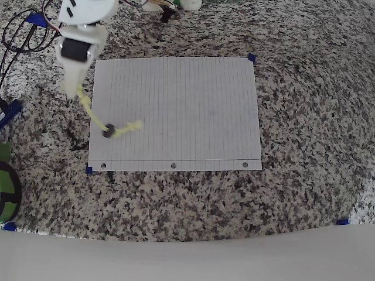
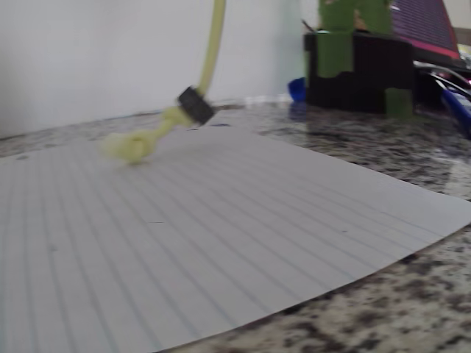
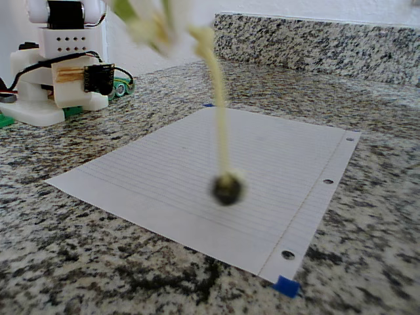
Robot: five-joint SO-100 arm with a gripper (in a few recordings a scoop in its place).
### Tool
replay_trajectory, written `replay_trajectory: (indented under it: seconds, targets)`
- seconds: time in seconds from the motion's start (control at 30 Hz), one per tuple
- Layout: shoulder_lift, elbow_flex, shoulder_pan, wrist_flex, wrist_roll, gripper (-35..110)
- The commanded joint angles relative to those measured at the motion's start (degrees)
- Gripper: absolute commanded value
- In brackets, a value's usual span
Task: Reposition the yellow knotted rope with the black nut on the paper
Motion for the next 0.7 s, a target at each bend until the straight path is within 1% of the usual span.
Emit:
replay_trajectory:
  seconds: [0.0,0.17,0.4,0.53,0.67]
  targets:
    - [9.32,1.49,2.99,0.79,-0.18,0]
    - [19.51,6.77,9.05,0.88,0.09,0]
    - [32.34,15.73,15.56,-1.85,0.79,0]
    - [35.77,21.01,14.33,-2.11,4.66,0]
    - [41.13,27.86,9.67,-4.04,9.23,0]
